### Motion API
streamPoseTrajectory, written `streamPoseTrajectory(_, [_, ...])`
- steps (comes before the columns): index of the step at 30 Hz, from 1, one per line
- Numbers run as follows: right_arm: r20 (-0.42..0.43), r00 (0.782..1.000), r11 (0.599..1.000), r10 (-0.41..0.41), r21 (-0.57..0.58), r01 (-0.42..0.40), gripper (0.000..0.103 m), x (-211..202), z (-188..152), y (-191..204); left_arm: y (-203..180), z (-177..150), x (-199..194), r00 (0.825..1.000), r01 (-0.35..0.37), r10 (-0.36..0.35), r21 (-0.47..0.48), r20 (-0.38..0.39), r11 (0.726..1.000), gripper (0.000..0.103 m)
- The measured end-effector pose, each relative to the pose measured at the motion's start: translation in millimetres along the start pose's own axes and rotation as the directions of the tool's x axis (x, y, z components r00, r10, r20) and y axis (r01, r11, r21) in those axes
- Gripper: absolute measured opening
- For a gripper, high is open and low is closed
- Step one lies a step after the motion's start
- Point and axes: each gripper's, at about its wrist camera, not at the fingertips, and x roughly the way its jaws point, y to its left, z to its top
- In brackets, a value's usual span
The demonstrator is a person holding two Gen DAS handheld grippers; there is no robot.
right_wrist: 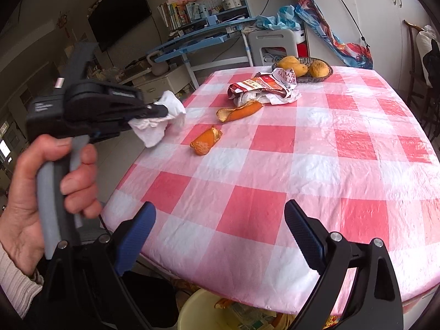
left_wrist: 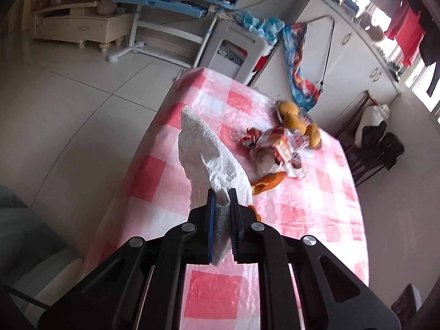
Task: Collect trash
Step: 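Grasp the orange peel with the right tool while the left tool holds the tissue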
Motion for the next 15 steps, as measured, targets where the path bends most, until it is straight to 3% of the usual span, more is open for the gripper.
streamPoseTrajectory(7, [-0.021, 1.0, 1.0, 0.003, -0.027, -0.004, 0.088, 39.1, 32.5, 17.4, 21.9, 8.1, -33.0, 0.993, 0.108, -0.102, -0.119, 0.056, 0.987, 0.01])
streamPoseTrajectory(15, [-0.074, 0.996, 0.999, -0.044, -0.024, 0.042, 0.065, 87.4, 63.6, 37.8, 16.1, 11.4, -38.7, 0.991, 0.119, -0.113, -0.083, 0.069, 0.989, 0.01])
